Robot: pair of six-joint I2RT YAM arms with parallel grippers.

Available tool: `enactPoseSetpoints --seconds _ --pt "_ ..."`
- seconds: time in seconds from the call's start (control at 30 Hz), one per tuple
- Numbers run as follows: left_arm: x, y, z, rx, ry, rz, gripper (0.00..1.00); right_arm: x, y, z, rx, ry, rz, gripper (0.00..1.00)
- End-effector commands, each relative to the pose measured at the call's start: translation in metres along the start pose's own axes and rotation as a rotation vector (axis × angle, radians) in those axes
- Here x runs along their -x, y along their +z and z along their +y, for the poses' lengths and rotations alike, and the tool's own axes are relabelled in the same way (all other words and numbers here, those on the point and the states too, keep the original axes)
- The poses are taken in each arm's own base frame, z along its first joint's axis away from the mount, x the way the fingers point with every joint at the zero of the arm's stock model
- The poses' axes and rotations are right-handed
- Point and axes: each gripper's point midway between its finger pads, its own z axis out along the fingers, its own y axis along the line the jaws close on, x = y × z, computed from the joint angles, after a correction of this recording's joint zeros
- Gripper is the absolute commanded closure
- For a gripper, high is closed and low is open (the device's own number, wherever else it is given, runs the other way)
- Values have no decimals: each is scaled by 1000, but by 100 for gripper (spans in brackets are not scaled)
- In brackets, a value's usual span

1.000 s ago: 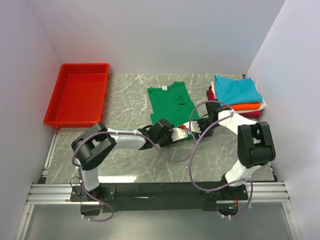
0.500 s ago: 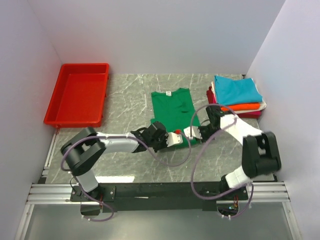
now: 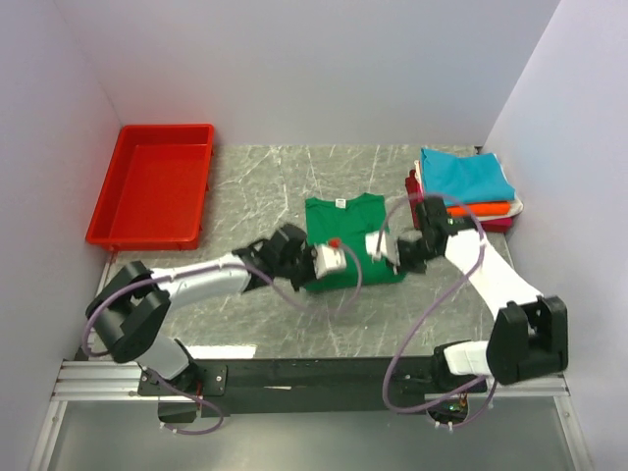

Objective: Fold and stack the t-shirts
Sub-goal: Fold the tshirt, then neatly place the folded tshirt to the corner

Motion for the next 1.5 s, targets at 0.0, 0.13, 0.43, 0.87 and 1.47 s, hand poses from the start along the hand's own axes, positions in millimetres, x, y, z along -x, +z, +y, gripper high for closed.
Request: enactPoseSetpoints --seconds 0.0,0.13,0.43,0.87,1.47 --pt "33 -12 69 100 27 -69 98 22 -29 -82 -226 94 -25 100" --pt "39 -9 131 141 8 -69 98 22 -25 -144 -280 213 -11 100" --pt "24 19 242 256 -76 -51 98 7 -8 -268 -472 383 36 100" --pt "20 8 329 564 -427 -117 6 -30 -4 -331 -783 698 61 52" --pt "16 0 184 132 -1135 -257 22 -27 37 -248 -436 1320 -149 21"
